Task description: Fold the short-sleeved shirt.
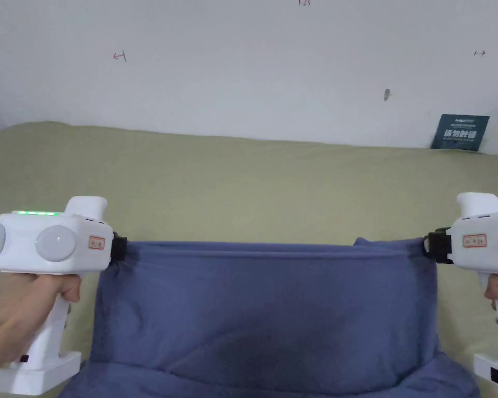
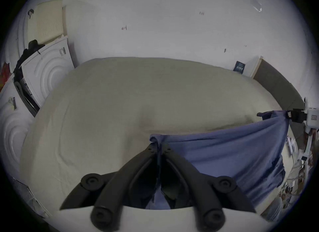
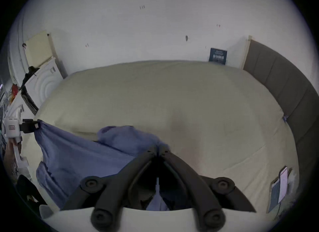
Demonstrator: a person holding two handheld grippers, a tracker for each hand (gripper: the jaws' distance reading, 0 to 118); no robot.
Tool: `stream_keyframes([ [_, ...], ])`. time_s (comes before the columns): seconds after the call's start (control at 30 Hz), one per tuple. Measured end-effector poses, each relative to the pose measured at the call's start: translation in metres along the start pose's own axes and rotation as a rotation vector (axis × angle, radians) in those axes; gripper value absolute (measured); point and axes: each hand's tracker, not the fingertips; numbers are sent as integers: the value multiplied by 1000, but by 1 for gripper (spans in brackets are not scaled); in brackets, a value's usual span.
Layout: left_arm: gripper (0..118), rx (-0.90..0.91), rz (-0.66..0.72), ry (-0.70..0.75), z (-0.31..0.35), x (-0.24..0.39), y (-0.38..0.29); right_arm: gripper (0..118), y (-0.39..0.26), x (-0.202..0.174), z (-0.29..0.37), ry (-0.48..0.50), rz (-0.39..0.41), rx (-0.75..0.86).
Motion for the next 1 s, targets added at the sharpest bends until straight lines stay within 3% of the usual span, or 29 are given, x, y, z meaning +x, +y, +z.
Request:
stream_keyframes([
  [0.43,3,6,-34,-37,86,-12,-117,1,-148,-11,114,38,25,48],
  [0.67,3,-43,-23,-43,93,-19,-182,1,-224,-9,112,40,4,-19],
  [1.0,3,-65,-17,-24,68,-26,-213,1,-264,-6,84,25,-51,-92],
])
